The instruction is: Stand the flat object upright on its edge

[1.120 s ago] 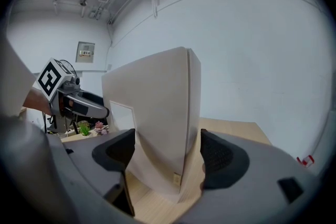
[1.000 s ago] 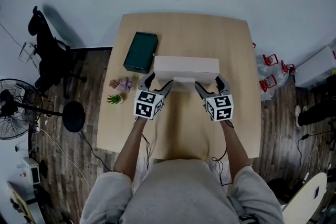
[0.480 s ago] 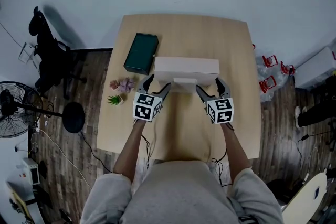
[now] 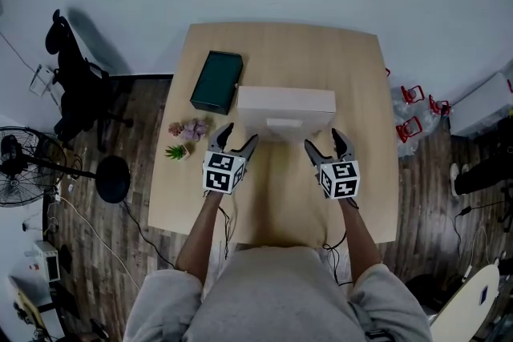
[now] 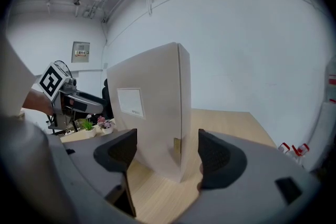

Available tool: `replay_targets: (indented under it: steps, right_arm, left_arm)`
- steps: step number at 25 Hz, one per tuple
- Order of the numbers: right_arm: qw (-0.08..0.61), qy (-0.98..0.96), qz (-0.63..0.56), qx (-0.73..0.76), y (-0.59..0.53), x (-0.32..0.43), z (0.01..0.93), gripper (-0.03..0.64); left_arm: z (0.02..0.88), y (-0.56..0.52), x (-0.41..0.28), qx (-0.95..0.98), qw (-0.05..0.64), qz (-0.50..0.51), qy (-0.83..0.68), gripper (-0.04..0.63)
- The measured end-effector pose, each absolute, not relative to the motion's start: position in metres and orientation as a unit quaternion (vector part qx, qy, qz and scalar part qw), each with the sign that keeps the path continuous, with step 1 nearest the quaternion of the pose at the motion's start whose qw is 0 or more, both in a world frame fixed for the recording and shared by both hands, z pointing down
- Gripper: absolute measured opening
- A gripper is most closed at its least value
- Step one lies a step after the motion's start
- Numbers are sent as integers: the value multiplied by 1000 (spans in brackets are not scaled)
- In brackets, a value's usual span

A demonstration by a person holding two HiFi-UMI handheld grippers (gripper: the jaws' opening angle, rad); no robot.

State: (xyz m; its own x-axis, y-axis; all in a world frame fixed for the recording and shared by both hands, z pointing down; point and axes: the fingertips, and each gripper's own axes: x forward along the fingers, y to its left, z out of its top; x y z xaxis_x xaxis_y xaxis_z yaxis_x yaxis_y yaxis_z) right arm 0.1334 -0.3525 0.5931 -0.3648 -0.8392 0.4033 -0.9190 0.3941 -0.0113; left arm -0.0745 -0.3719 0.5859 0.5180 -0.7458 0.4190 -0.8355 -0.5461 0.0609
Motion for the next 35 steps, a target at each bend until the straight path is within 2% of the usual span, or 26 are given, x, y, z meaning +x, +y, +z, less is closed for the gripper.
replay_targets:
  steps: [3,6,15,23,35]
  right_arm:
    - [168,-815,119,541,-342,135,595,348]
    - [166,-813,123,544,-330,135,597,304]
    - [169,-821,126,530,-299,125,603,125]
    - [156,-817,121,542,-279,125,593,3]
    - [141,-816,117,549,-247,127,581,2]
  left_arm:
    - [587,-364,-73,861,127,170,-462,302]
    - [589,-354,-72,862,126,167,-462,294]
    - [594,-321,-77,857,117,161,-475,104]
    - [596,-292,-79,856,122,154,-478,26]
    - [583,-263,-77,862,113,147,-472,18]
